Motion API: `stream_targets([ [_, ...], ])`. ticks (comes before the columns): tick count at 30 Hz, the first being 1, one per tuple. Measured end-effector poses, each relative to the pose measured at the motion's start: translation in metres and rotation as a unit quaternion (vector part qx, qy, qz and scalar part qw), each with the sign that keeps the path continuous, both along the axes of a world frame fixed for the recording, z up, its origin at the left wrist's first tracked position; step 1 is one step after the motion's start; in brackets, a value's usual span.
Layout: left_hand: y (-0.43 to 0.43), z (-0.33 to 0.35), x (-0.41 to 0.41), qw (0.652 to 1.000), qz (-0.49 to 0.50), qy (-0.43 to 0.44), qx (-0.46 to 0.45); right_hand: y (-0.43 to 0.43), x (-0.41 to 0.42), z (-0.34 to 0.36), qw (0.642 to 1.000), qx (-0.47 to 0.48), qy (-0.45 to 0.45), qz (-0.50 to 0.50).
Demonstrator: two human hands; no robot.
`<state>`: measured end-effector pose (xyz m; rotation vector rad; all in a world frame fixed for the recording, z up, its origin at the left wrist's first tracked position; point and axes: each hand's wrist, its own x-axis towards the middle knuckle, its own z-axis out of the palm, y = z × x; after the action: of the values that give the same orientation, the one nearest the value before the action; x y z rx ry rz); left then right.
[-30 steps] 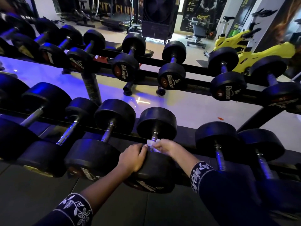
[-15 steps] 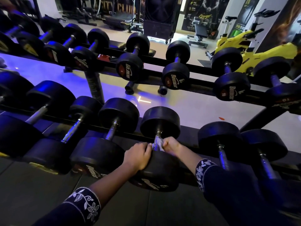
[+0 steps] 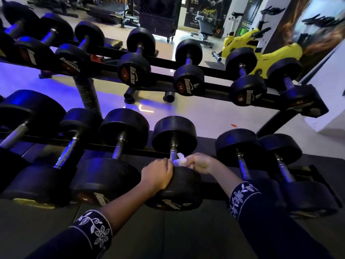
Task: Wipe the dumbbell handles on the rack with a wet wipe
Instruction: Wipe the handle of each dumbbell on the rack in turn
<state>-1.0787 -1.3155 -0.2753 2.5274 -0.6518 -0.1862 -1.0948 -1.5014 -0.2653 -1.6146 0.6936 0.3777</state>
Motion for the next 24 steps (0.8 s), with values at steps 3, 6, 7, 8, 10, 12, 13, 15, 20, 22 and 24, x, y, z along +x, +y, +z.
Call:
stream_targets([
  [3,-0.015,0.01,0.001,0.999,-0.045,-0.024,-0.007,-0.016,-0.009,0.009,0.998,-0.035,-0.03,-0.037],
  [6,-0.049,0.022,-0.01,0.994,-0.092,-0.049,-0.018,-0.038,-0.028,0.023,0.993,-0.045,-0.074,-0.076],
  [7,-0.063,0.025,-0.017,0.992,-0.108,-0.056,-0.015,-0.05,-0.035,0.025,0.991,-0.056,-0.086,-0.091],
  [8,-0.076,0.028,-0.024,0.99,-0.123,-0.064,-0.011,-0.061,-0.043,0.028,0.988,-0.066,-0.099,-0.102],
  [10,-0.102,0.03,-0.04,0.986,-0.154,-0.068,-0.006,-0.087,-0.062,0.031,0.981,-0.093,-0.123,-0.121],
  [12,-0.13,0.029,-0.059,0.982,-0.173,-0.071,-0.006,-0.115,-0.083,0.032,0.976,-0.115,-0.134,-0.13],
  [13,-0.146,0.029,-0.069,0.983,-0.173,-0.068,-0.005,-0.13,-0.094,0.033,0.974,-0.126,-0.136,-0.128],
  [15,-0.178,0.029,-0.089,0.983,-0.174,-0.057,-0.002,-0.161,-0.109,0.031,0.972,-0.148,-0.137,-0.122],
  [20,-0.239,0.028,-0.125,0.982,-0.182,-0.05,0.025,-0.211,-0.133,0.023,0.964,-0.212,-0.115,-0.115],
  [22,-0.251,0.023,-0.128,0.983,-0.174,-0.05,0.028,-0.218,-0.135,0.024,0.954,-0.261,-0.111,-0.094],
  [24,-0.254,0.012,-0.13,0.986,-0.162,-0.037,0.024,-0.219,-0.136,0.021,0.943,-0.311,-0.105,-0.058],
])
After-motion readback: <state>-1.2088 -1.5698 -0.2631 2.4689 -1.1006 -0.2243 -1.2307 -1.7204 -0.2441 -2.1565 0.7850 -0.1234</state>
